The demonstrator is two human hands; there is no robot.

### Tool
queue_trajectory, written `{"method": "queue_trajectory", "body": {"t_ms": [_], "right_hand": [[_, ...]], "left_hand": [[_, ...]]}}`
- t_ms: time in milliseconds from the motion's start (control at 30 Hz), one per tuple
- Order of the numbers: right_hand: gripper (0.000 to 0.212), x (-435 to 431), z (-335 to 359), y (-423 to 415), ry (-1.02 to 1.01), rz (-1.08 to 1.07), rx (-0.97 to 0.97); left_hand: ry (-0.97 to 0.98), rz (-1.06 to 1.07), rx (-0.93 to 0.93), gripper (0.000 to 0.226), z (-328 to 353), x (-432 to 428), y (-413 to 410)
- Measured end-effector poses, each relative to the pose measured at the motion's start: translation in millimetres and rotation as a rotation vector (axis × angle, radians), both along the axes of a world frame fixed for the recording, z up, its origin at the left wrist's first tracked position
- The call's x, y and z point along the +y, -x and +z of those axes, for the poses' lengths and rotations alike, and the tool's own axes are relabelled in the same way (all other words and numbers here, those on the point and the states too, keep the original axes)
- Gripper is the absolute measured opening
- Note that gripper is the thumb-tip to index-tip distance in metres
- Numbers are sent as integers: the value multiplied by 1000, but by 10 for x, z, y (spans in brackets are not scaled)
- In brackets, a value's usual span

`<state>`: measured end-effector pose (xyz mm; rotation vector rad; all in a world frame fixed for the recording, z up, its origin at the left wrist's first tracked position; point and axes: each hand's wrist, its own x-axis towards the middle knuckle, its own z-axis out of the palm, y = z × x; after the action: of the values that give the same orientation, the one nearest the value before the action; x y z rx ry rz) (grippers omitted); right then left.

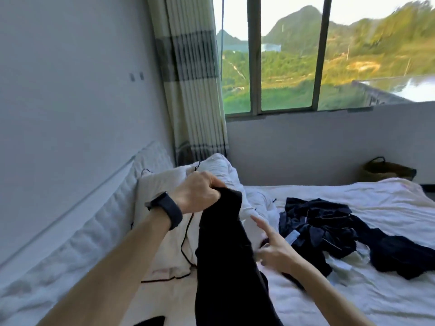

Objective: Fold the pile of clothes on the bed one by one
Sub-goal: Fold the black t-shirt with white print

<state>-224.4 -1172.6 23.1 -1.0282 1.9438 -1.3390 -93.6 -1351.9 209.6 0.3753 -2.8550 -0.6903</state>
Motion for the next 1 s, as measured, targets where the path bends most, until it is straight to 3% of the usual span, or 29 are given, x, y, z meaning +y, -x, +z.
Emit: {"method": "queue_trajectory", "body": {"t_ms": [100, 200, 300, 400, 500, 633, 800, 933, 1000], "right_hand": [[96, -44, 418, 6, -13, 85, 40], [61, -95, 677, 17, -128, 185, 72], [27, -193, 820, -32, -143, 126, 147], [18, -331, 944, -48, -145, 52, 230], [34, -449, 1002, 66, -197, 85, 290], [34, -413, 1086, 122, -159, 62, 313], [95, -409, 1043, 150, -166, 44, 267], [82, -535, 985, 58, -131, 63, 140], [86, -602, 971, 19, -108, 39, 135]], "left_hand": [[55, -24, 51, 33, 370, -20, 58], [31, 9, 111, 43, 599, -90, 147], [20, 47, 157, 41, 731, -134, 192], [43, 58, 169, 40, 817, -153, 223], [64, 113, 210, 39, 904, -229, 225], [50, 150, 272, 32, 971, -355, 135], [-30, 225, 395, 40, 951, -462, 20], [-59, 230, 462, 41, 942, -462, -47], [-56, 216, 469, 42, 951, -471, -79]]}}
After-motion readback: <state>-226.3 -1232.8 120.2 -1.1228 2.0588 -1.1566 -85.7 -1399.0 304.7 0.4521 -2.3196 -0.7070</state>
